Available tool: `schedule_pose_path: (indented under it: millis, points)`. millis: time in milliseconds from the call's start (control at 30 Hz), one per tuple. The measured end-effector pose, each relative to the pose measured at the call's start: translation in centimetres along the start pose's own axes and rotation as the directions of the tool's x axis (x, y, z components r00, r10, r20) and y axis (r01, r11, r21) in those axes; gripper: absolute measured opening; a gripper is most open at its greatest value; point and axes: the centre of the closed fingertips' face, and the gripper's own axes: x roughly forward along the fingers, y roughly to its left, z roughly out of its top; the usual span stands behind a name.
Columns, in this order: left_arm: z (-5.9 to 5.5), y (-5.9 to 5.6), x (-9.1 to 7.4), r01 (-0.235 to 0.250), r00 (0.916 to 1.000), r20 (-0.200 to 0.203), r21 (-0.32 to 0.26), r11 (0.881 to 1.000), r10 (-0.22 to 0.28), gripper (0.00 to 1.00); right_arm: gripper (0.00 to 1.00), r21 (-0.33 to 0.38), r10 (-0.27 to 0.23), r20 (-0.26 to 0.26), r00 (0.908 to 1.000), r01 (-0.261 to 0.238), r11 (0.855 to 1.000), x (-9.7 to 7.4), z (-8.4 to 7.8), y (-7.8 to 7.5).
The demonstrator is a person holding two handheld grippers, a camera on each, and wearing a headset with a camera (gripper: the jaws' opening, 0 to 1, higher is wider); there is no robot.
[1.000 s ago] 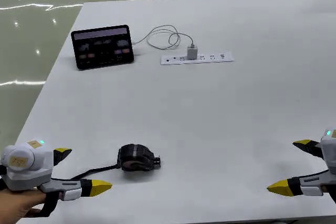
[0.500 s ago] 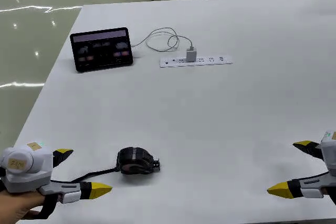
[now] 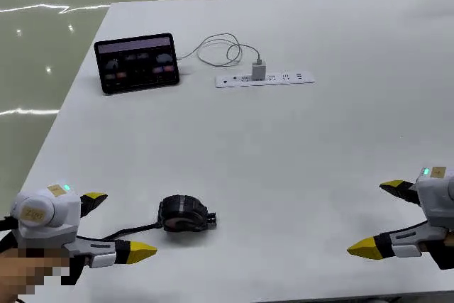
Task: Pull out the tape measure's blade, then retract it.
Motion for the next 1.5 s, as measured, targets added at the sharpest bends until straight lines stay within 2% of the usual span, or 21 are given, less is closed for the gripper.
schedule_pose_path:
  millis: [200,367,467,533,633,833,933,1033,1067,1100,1133,1500]
  points:
    - [-0.1,-0.2,0.6,0.023,0.9992,-0.033,0.025,0.999,-0.022,0.98,1.0,-0.028,0.022,0.028,0.9994,-0.021,0.999,0.6,1.1,0.4]
    - [0.3,-0.6,1.1,0.047,0.998,-0.044,0.053,0.997,-0.045,1.0,1.0,-0.043,0.029,0.029,0.9991,-0.028,0.999,1.2,1.6,0.6]
    - [0.0,-0.9,1.5,0.078,0.9943,-0.078,0.063,0.995,-0.073,1.0,1.0,-0.064,0.044,0.047,0.9979,-0.041,0.997,1.5,2.1,0.9]
    - [0.1,-0.7,1.5,0.072,0.9943,-0.084,0.086,0.994,-0.065,1.0,1.0,-0.07,0.048,0.049,0.9976,-0.045,0.997,1.6,2.2,1.0]
    - [0.5,-0.7,1.6,0.088,0.993,-0.085,0.079,0.993,-0.082,1.0,1.0,-0.076,0.064,0.05,0.9967,-0.06,0.995,1.9,2.4,1.2]
    - [1.1,-1.2,1.9,0.131,0.9885,-0.089,0.104,0.986,-0.122,1.0,1.0,-0.088,0.088,0.055,0.9946,-0.083,0.993,2.5,3.0,1.8]
    - [1.2,-1.4,2.1,0.142,0.986,-0.107,0.133,0.981,-0.128,1.0,1.0,-0.094,0.093,0.054,0.9942,-0.088,0.992,2.9,3.3,2.0]
    - [1.7,-1.3,2.3,0.146,0.9858,-0.106,0.159,0.976,-0.13,1.0,1.0,-0.104,0.1,0.052,0.9936,-0.094,0.99,3.2,3.5,2.1]
    - [1.8,-1.3,2.4,0.15,0.9848,-0.112,0.158,0.976,-0.133,1.0,1.0,-0.11,0.109,0.058,0.9923,-0.102,0.989,3.3,3.7,2.3]
    - [1.9,-1.4,2.5,0.153,0.984,-0.116,0.16,0.975,-0.135,1.0,1.0,-0.135,0.127,0.085,0.9883,-0.115,0.984,3.4,4.3,2.5]
    - [2.0,-1.2,2.7,0.155,0.9836,-0.119,0.169,0.973,-0.136,1.0,1.0,-0.153,0.117,0.092,0.9889,-0.102,0.983,3.5,4.5,2.5]
    - [2.8,-1.5,3.4,0.193,0.9758,-0.143,0.21,0.958,-0.166,0.98,1.0,-0.176,0.137,0.065,0.9884,-0.124,0.977,4.6,5.1,2.9]
